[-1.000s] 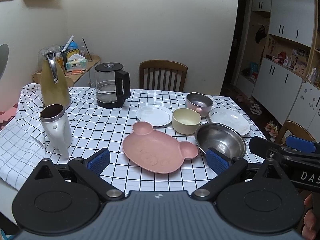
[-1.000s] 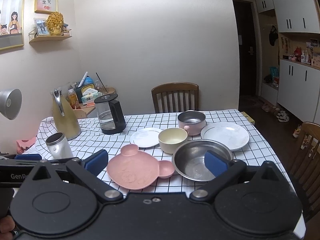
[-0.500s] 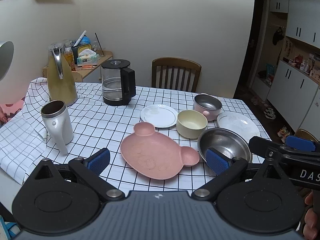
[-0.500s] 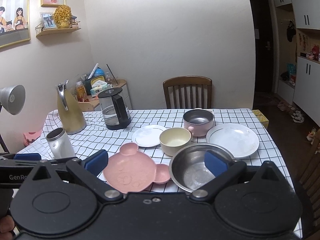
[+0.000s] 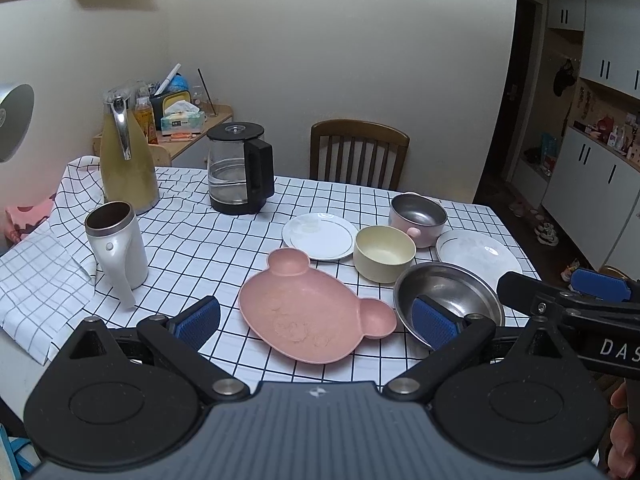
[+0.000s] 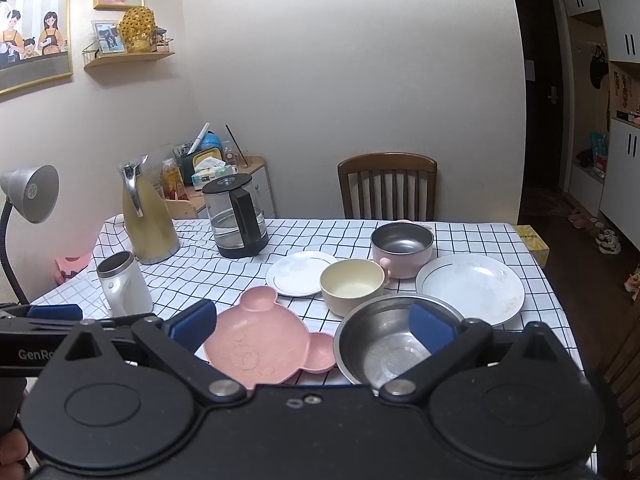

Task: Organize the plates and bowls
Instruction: 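Move both grippers toward the rim of the large white floral plate, then close the left gripper on the plate rim while the right gripper closes beside it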

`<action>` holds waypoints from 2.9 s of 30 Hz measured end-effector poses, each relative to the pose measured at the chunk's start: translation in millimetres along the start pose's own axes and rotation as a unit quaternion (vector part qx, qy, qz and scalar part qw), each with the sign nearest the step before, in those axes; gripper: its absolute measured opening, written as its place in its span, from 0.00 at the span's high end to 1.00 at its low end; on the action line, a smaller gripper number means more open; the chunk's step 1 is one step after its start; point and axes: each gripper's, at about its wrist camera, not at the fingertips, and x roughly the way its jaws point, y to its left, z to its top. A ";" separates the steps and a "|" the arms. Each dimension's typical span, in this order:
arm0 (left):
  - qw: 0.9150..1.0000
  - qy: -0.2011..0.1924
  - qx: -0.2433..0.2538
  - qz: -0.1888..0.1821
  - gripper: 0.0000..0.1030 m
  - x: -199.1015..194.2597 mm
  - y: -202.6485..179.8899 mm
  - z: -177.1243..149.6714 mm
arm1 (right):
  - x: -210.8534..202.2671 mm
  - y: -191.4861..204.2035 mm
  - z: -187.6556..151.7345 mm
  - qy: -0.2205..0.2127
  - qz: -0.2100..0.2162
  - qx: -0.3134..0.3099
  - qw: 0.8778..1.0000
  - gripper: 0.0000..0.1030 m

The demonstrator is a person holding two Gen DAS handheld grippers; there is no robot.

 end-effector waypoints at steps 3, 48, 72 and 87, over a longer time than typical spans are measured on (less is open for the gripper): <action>1.000 -0.002 0.012 -0.007 0.00 3.5 -4.4 2.3 | -1.3 -0.5 0.6 -0.004 -0.005 -0.001 1.000 0.00; 0.971 0.224 0.048 -0.075 0.01 345.5 -220.4 97.8 | 189.4 -260.8 56.9 0.157 -0.090 0.009 0.983 0.13; 0.949 0.310 0.027 -0.049 0.47 436.3 -228.1 76.8 | 287.1 -353.3 27.5 0.291 -0.045 0.114 0.949 0.57; 0.942 0.329 -0.021 -0.058 0.86 444.8 -210.6 71.1 | 295.4 -359.1 23.4 0.298 -0.011 0.145 0.943 0.89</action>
